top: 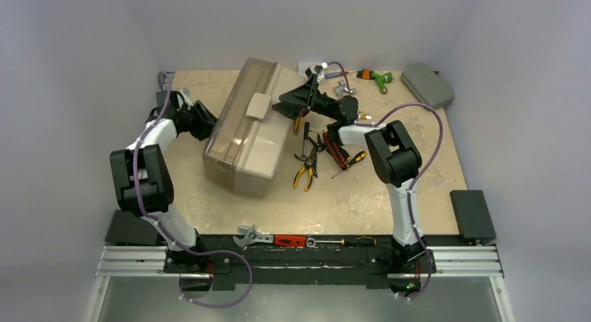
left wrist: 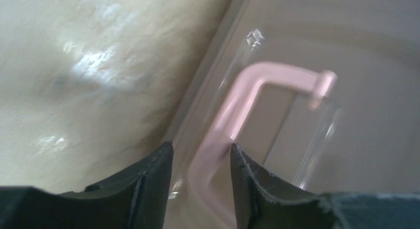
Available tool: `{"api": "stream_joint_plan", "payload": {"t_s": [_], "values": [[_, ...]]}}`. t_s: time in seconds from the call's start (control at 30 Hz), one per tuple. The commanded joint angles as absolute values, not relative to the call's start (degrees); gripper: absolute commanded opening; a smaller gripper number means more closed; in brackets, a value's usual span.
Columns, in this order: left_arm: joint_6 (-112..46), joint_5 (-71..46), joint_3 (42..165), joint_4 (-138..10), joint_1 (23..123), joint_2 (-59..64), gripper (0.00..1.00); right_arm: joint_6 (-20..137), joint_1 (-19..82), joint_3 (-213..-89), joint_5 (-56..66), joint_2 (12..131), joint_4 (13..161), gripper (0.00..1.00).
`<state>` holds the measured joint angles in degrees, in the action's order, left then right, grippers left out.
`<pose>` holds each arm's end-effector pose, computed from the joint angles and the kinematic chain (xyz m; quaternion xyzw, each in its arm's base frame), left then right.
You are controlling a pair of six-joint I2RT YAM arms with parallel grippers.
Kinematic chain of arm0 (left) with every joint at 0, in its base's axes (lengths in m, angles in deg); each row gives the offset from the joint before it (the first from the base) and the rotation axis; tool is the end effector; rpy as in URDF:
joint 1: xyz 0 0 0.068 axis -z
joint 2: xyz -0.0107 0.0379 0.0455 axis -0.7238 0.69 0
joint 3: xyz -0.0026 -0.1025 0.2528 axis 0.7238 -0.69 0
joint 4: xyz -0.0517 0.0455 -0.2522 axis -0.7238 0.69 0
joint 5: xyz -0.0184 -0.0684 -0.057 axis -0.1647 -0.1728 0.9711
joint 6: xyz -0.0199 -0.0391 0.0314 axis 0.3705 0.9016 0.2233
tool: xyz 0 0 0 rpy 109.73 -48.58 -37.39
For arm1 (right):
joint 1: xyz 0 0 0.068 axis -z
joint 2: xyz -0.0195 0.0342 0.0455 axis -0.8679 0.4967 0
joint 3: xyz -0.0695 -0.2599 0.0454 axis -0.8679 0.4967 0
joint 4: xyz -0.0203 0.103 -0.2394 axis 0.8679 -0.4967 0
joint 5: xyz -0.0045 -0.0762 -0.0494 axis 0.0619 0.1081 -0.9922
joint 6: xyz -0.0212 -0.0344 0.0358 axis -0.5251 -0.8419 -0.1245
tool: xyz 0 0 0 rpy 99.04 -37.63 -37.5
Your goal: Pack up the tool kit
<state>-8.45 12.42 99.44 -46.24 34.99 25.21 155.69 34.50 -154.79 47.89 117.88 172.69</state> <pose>0.3699 0.0546 0.2290 -0.2600 0.8556 -0.3358 0.2959 0.4086 0.2270 0.2363 -0.0373 0.5536 0.8138 0.1730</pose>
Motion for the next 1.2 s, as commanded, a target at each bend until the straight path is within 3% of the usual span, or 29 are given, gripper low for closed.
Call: {"api": "stream_joint_plan", "payload": {"t_s": [0.0, 0.43, 0.73, 0.97, 1.17], "values": [[-11.6, 12.8, 95.6, -31.7, 38.7, 28.9, 0.41, 154.0, 32.0, -156.8, 46.5, 113.8, 185.1, 0.87], [-11.5, 11.9, 95.6, -31.1, 38.0, 26.5, 0.40, 152.0, 32.5, -154.4, 48.7, 111.9, 179.7, 0.86], [-11.5, 11.7, 96.1, -29.9, 37.8, 24.1, 0.41, 141.6, 34.0, -153.6, 52.9, 102.7, 162.7, 0.88], [-11.7, 11.5, 96.6, -29.1, 37.8, 23.0, 0.41, 117.9, 35.6, -153.1, 51.0, 90.1, 128.0, 0.92], [-11.3, 12.0, 95.9, -29.6, 37.9, 21.6, 0.41, 90.3, 35.6, -156.8, 23.9, 80.9, 80.1, 0.99]]}}
